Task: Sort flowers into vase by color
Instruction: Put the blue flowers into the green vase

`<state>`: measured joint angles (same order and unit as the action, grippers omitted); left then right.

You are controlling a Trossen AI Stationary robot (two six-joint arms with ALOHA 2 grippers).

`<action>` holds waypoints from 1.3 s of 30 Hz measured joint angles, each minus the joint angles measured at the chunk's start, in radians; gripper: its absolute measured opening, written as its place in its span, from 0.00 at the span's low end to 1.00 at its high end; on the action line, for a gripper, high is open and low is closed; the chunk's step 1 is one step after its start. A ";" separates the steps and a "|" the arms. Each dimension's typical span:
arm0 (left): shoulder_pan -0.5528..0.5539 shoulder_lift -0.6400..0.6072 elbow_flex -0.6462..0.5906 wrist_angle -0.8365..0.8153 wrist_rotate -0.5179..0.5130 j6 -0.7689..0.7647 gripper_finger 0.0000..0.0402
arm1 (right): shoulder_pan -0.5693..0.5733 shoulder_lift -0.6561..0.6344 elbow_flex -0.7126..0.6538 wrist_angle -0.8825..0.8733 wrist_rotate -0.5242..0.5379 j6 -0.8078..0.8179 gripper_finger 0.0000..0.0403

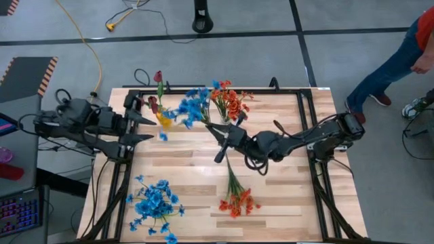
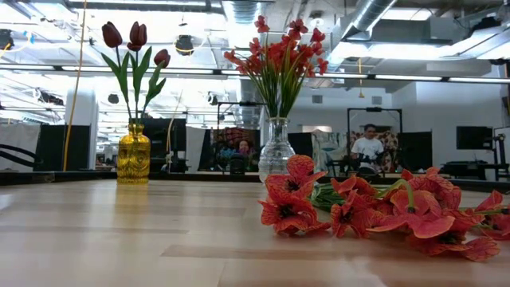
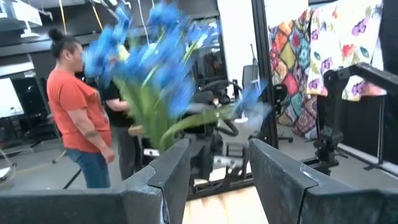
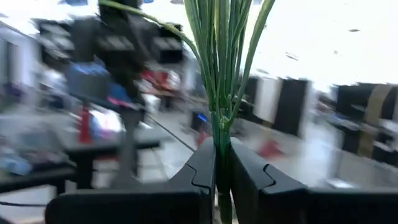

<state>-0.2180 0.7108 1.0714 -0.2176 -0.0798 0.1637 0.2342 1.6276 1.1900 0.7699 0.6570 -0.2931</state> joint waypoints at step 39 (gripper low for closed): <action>0.021 0.410 -0.001 0.411 -0.059 0.089 0.38 | -0.078 0.003 0.000 0.053 -0.553 0.152 0.14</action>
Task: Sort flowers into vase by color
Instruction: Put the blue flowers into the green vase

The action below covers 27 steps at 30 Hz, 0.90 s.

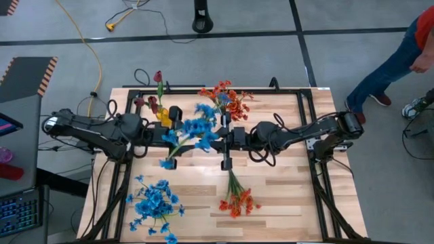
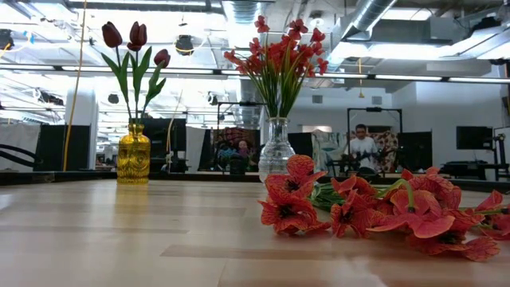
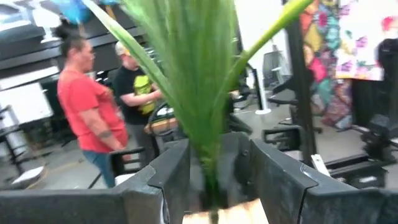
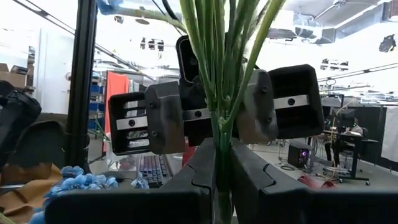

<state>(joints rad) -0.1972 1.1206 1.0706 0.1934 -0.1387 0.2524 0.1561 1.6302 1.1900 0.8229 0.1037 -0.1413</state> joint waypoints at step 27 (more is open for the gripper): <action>0.012 0.059 0.000 0.070 -0.053 -0.014 0.38 | -0.001 0.001 0.000 -0.009 0.001 0.002 0.14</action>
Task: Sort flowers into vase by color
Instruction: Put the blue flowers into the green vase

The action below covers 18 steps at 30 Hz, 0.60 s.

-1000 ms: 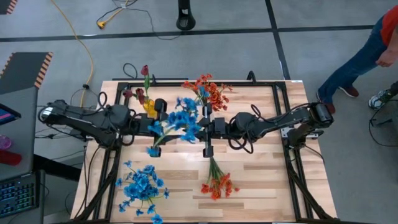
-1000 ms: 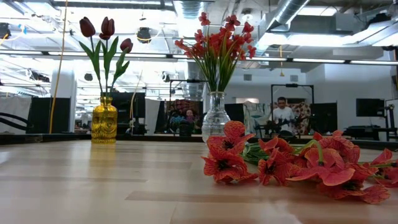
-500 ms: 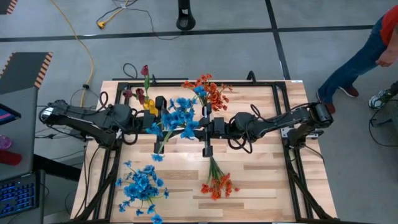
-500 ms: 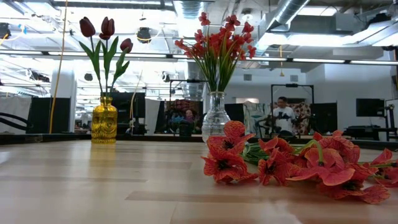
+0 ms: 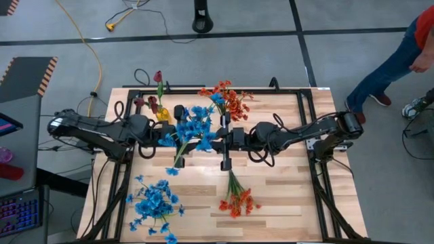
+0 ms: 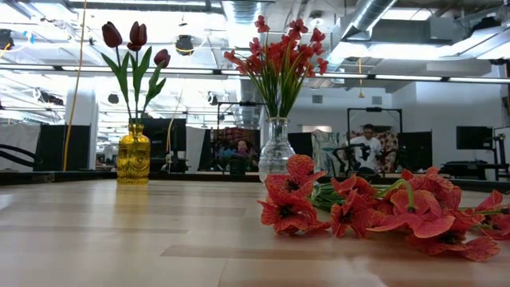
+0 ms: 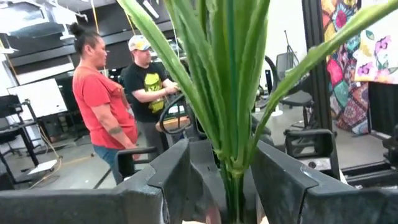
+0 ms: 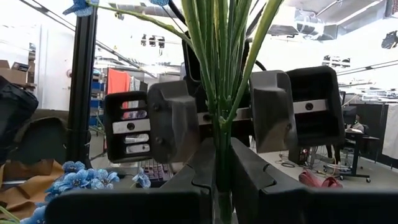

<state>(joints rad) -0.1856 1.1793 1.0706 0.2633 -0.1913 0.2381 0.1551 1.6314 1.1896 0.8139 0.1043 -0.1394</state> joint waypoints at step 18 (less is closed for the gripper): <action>0.000 -0.009 0.000 -0.001 0.003 -0.007 0.06 | 0.000 0.000 0.000 0.001 0.003 0.000 0.14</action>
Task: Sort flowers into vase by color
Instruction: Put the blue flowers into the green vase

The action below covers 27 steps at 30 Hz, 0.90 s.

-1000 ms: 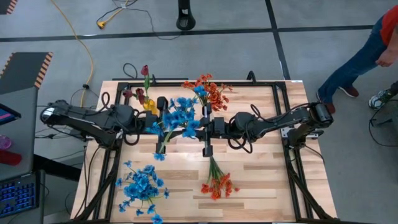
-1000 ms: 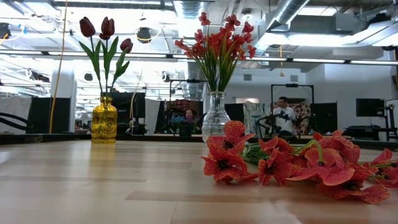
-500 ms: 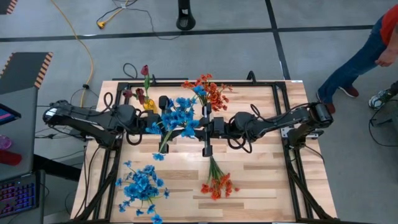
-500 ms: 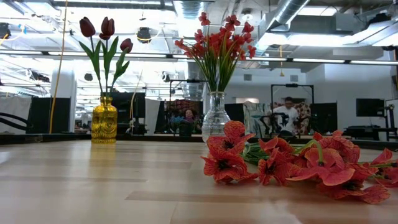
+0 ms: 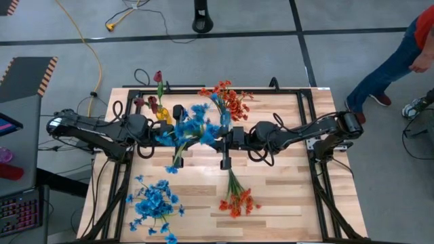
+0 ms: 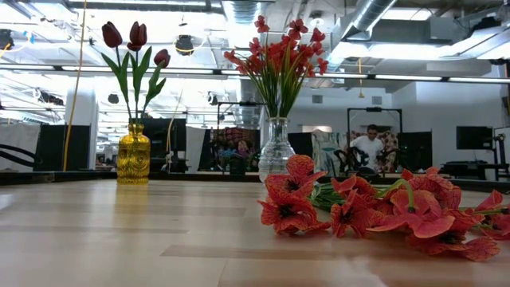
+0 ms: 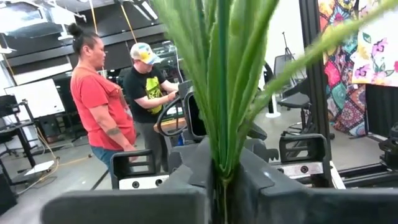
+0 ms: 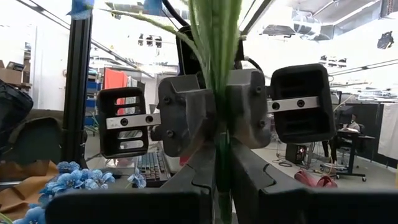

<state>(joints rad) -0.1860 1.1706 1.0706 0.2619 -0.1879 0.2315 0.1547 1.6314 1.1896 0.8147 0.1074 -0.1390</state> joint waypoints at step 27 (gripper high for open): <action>-0.100 -0.307 0.000 -0.443 -0.053 -0.186 0.03 | 0.028 0.000 0.000 -0.288 -0.001 0.122 0.64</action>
<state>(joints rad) -0.2862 0.8637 1.0706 -0.1808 -0.2412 0.0453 0.1831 1.6313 1.1896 0.5271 0.1062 -0.0168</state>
